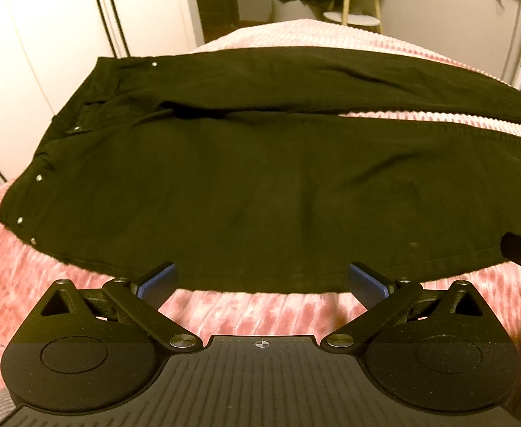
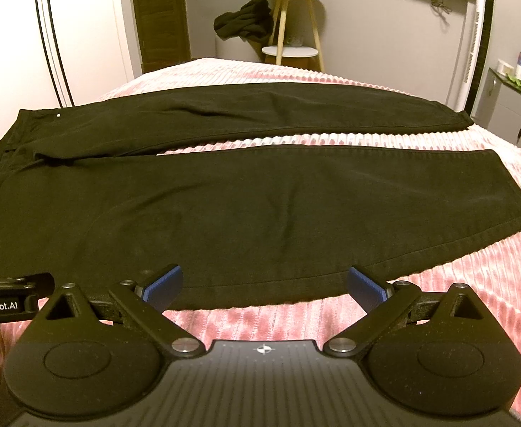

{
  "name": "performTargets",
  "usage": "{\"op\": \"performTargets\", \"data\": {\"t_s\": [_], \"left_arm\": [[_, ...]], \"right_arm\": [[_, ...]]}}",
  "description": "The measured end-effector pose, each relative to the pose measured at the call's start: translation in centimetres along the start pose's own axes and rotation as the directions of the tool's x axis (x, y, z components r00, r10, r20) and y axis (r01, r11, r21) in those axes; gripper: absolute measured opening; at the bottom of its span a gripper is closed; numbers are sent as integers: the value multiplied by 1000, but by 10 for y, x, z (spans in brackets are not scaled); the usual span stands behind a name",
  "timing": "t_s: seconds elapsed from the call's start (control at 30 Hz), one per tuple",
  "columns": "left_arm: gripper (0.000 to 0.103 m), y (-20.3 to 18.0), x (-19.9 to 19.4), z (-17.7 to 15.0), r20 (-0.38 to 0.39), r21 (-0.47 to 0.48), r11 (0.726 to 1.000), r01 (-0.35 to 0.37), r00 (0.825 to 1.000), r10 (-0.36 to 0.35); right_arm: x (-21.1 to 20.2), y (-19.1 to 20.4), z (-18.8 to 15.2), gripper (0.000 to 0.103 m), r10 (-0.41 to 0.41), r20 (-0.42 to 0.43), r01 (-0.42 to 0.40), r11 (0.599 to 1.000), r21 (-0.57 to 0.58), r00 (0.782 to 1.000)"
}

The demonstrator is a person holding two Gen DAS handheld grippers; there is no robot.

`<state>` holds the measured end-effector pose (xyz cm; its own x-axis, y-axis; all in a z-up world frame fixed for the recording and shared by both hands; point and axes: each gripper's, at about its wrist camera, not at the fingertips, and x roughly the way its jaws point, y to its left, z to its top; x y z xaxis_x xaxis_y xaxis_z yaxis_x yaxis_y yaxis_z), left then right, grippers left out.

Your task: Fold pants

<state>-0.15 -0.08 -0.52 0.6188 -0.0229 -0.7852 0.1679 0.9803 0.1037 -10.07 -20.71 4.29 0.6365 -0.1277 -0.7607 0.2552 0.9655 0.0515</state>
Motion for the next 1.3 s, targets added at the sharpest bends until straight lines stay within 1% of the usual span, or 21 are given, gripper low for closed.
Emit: {"op": "performTargets", "data": {"t_s": [0.8,1.17,1.3], "left_arm": [[103,4,1,1,-16,-17,1000,10,1000,-10],[103,4,-1,2,-13,-22,1000,10,1000,-10],[103,2,-1,3,-10,-12,1000,6,1000,-6]], "right_arm": [[-1,-3,2,99,-2,-1,2,1000,7,1000],[-1,-6,2,99,13,-4,-13,1000,24,1000],[1,-8,2,99,26,-18,-26,999,30,999]]}}
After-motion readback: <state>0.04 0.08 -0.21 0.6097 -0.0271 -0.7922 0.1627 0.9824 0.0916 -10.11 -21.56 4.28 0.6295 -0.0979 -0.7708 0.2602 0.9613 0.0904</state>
